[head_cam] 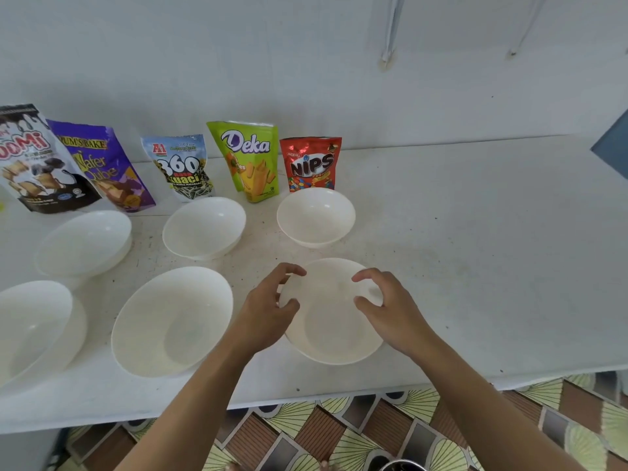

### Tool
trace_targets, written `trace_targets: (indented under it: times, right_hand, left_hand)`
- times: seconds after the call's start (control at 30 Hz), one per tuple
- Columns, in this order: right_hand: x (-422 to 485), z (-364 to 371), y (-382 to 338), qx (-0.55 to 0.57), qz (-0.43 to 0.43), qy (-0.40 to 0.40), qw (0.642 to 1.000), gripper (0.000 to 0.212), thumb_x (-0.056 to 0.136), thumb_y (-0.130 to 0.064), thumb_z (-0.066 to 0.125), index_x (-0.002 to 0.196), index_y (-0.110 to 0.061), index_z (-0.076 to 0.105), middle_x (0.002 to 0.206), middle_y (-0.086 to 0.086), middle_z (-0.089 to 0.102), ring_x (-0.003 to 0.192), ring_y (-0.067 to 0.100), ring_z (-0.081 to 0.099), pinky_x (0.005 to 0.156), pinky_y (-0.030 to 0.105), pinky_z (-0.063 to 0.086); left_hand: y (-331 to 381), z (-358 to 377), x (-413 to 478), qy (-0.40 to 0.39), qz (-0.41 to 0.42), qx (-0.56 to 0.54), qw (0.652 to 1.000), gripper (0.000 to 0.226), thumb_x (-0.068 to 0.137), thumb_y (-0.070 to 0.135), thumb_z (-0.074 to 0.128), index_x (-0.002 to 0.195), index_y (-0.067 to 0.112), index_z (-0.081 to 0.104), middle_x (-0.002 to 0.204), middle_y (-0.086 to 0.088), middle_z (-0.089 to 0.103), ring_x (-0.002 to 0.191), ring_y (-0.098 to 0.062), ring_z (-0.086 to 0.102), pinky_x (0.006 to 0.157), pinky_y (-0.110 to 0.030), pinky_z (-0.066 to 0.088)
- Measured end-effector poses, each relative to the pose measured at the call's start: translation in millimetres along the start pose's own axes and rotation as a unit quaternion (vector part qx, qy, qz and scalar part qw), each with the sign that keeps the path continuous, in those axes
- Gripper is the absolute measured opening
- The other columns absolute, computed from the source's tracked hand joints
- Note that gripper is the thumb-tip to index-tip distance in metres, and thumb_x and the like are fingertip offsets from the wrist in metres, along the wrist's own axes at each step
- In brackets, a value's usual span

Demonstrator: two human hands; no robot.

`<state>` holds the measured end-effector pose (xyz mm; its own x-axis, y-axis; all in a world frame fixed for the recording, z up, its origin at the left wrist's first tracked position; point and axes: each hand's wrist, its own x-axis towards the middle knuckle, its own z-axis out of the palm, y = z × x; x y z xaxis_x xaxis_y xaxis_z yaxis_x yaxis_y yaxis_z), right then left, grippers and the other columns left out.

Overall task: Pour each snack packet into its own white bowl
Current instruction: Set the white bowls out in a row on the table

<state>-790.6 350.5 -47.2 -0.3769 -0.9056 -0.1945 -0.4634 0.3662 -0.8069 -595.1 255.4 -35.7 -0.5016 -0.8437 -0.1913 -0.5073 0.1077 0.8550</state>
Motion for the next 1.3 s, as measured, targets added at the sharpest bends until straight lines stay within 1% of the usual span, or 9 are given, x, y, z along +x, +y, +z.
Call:
trace_targets:
  times: [0.1, 0.23, 0.37, 0.47, 0.63, 0.9, 0.97, 1.1, 1.3]
  right_hand:
    - [0.8, -1.4, -5.4, -0.003, -0.022, 0.024, 0.999, 0.023, 0.097, -0.028, 0.06, 0.117, -0.037, 0.054, 0.131, -0.012, 0.044, 0.116, 0.006, 0.043, 0.075, 0.008, 0.035]
    - [6.0, -5.5, -25.0, -0.02, -0.092, 0.067, 0.993, 0.022, 0.096, -0.026, 0.061, 0.117, -0.033, 0.057, 0.129, -0.016, 0.047, 0.121, 0.006, 0.045, 0.093, 0.018, 0.033]
    - [15.7, 0.3, -53.5, 0.006, -0.167, 0.107, 0.98, 0.018, 0.094, -0.022, 0.063, 0.107, -0.034, 0.061, 0.122, -0.02, 0.051, 0.12, 0.004, 0.047, 0.09, 0.009, 0.034]
    - [25.7, 12.1, -86.3, 0.064, -0.21, 0.121, 0.968, 0.011, 0.095, -0.019, 0.063, 0.097, -0.03, 0.066, 0.104, -0.02, 0.062, 0.103, 0.001, 0.057, 0.081, 0.009, 0.041]
    - [37.2, 51.7, -154.5, 0.129, -0.263, 0.044, 0.955, 0.017, 0.098, -0.019, 0.061, 0.083, -0.027, 0.065, 0.08, -0.012, 0.066, 0.073, 0.015, 0.063, 0.068, 0.024, 0.051]
    - [34.7, 153.8, -251.7, 0.177, -0.313, -0.07, 0.93, 0.018, 0.096, -0.015, 0.062, 0.08, -0.022, 0.065, 0.072, 0.002, 0.064, 0.068, 0.027, 0.06, 0.07, 0.047, 0.051]
    - [33.5, 184.7, -273.8, 0.18, -0.315, -0.09, 0.927, 0.015, 0.096, -0.016, 0.062, 0.082, -0.02, 0.066, 0.072, 0.003, 0.065, 0.069, 0.028, 0.06, 0.068, 0.046, 0.052]
    - [34.2, 245.9, -317.2, 0.18, -0.317, -0.108, 0.925, 0.011, 0.097, -0.018, 0.063, 0.087, -0.02, 0.067, 0.077, -0.001, 0.066, 0.073, 0.02, 0.063, 0.064, 0.026, 0.053]
    - [33.6, 331.1, -375.4, 0.181, -0.318, -0.114, 0.924, 0.012, 0.096, -0.016, 0.062, 0.087, -0.021, 0.068, 0.081, -0.003, 0.066, 0.077, 0.021, 0.064, 0.066, 0.026, 0.055]
  left_hand:
    - [4.1, -5.8, 2.9, -0.008, 0.015, 0.01, 1.0, 0.038, 0.096, 0.011, 0.058, 0.121, 0.04, 0.056, 0.131, 0.016, 0.054, 0.114, -0.015, 0.058, 0.085, -0.03, 0.055]
    - [15.2, -23.4, 5.7, 0.026, 0.051, -0.015, 0.998, 0.024, 0.098, 0.022, 0.062, 0.116, 0.039, 0.062, 0.131, 0.019, 0.059, 0.119, -0.005, 0.058, 0.094, -0.026, 0.051]
    - [30.4, -55.7, 2.6, 0.109, 0.099, -0.076, 0.986, 0.01, 0.099, 0.02, 0.062, 0.103, 0.025, 0.07, 0.103, 0.009, 0.073, 0.092, -0.011, 0.073, 0.08, -0.028, 0.054]
    - [36.0, -91.0, -7.1, 0.174, 0.121, -0.105, 0.972, 0.015, 0.101, 0.015, 0.058, 0.095, 0.015, 0.071, 0.079, -0.006, 0.071, 0.072, -0.019, 0.07, 0.072, -0.035, 0.055]
    - [28.1, -161.6, -36.0, 0.277, 0.119, -0.093, 0.949, 0.018, 0.102, 0.019, 0.056, 0.094, 0.016, 0.072, 0.067, -0.004, 0.064, 0.063, -0.011, 0.061, 0.065, -0.025, 0.053]
    - [-24.5, -269.1, -93.0, 0.366, 0.107, -0.088, 0.92, 0.019, 0.102, 0.015, 0.056, 0.092, 0.011, 0.071, 0.059, 0.004, 0.057, 0.059, -0.011, 0.056, 0.061, -0.017, 0.046]
    - [-44.3, -298.6, -104.4, 0.373, 0.1, -0.083, 0.919, 0.019, 0.102, 0.015, 0.056, 0.092, 0.013, 0.071, 0.059, 0.003, 0.057, 0.06, -0.012, 0.057, 0.063, -0.021, 0.048]
    - [-83.1, -358.6, -124.9, 0.38, 0.087, -0.083, 0.917, 0.019, 0.102, 0.016, 0.056, 0.091, 0.013, 0.071, 0.061, 0.003, 0.058, 0.062, -0.012, 0.057, 0.068, -0.03, 0.05]
    - [-135.5, -439.2, -149.2, 0.386, 0.071, -0.082, 0.916, 0.016, 0.101, 0.018, 0.058, 0.092, 0.015, 0.07, 0.061, 0.002, 0.058, 0.062, -0.013, 0.058, 0.069, -0.034, 0.052]
